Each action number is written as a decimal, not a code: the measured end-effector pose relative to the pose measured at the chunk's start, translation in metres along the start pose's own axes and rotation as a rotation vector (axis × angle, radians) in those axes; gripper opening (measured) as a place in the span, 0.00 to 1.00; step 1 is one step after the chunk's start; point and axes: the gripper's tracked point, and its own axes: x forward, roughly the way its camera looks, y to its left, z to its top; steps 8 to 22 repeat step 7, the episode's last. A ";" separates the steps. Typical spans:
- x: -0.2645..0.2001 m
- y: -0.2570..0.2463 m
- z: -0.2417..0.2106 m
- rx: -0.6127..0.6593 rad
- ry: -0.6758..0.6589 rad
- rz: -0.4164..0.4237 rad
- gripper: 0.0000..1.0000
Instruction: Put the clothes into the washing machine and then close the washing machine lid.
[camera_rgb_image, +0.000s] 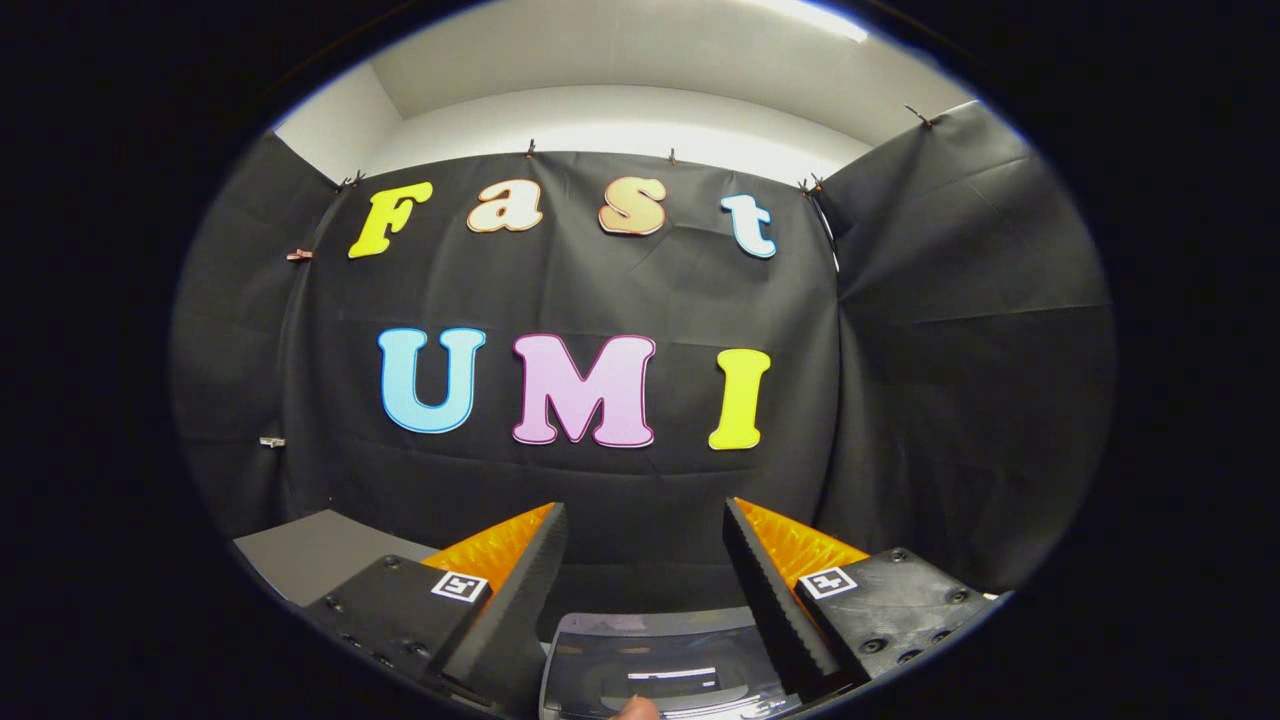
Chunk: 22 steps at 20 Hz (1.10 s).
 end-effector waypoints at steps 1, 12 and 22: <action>0.000 0.001 0.000 0.005 0.004 0.003 0.97; -0.003 -0.001 -0.001 0.009 0.004 0.008 0.97; -0.003 -0.001 -0.001 0.009 0.004 0.008 0.97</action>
